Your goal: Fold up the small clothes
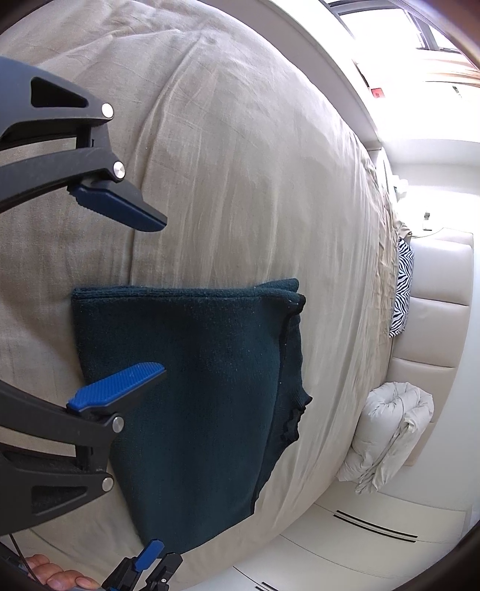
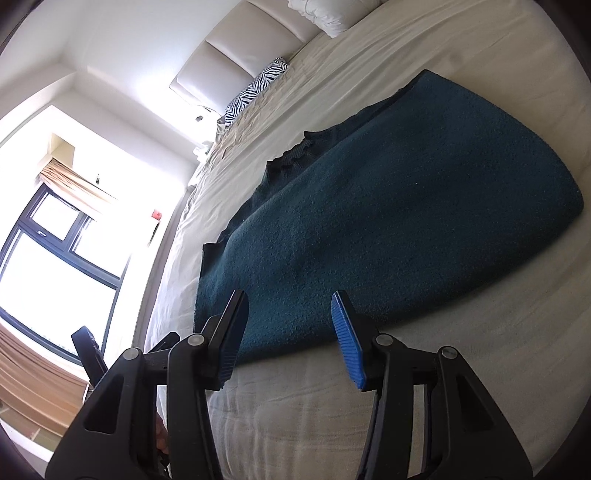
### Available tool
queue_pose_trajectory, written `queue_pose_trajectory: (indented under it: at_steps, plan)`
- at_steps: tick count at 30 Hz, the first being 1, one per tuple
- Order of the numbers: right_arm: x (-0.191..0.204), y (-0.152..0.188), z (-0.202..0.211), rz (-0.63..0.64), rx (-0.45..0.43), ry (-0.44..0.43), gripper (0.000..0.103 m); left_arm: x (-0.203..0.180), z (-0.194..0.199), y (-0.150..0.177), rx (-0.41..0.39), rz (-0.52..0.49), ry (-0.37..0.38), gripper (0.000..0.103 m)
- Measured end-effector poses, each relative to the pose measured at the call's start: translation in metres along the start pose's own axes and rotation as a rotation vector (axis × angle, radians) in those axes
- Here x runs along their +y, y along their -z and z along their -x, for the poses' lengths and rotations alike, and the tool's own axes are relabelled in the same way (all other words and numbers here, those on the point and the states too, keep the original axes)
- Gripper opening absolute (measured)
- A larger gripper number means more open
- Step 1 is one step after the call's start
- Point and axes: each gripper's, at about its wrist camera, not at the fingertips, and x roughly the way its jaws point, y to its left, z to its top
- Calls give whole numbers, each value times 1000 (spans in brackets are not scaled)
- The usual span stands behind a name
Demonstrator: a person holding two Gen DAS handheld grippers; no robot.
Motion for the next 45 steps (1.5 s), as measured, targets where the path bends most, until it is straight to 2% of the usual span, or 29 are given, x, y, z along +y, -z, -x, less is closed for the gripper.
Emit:
queue_pose_trajectory:
  at_steps: [2,4,12,19,23,27,32,37,40,41,45]
  plan:
    - [2,-3,-5,4,4,-5,53,1,-4,-1,7,1,-1,76]
    - [4,-4,-7,15,5,-13,54,3,-8,-2,19,13,10,78]
    - [24,-14,-31,93,66,-57,54,33,-32,-9,142,199,176,78]
    - [41,-30,-53,141,105,-91,54,31,-48,-25,206,212,277,74]
    - [47,-37,-62,158,122,-110,54,28,-62,-24,266,245,363,73]
    - [50,-41,-69,159,137,-127,54,29,-73,-22,294,274,426,73]
    - [50,-42,-80,146,156,-142,54,53,-78,-17,302,418,554,70]
    - [48,-42,-93,103,183,-170,54,53,-83,-10,349,478,695,69]
    - [50,-44,-101,89,198,-185,54,51,-86,-9,371,506,742,69]
    - [50,-45,-104,81,206,-191,54,52,-88,-8,373,516,751,67]
    - [46,-52,-120,25,240,-207,54,66,-96,-1,383,602,767,35]
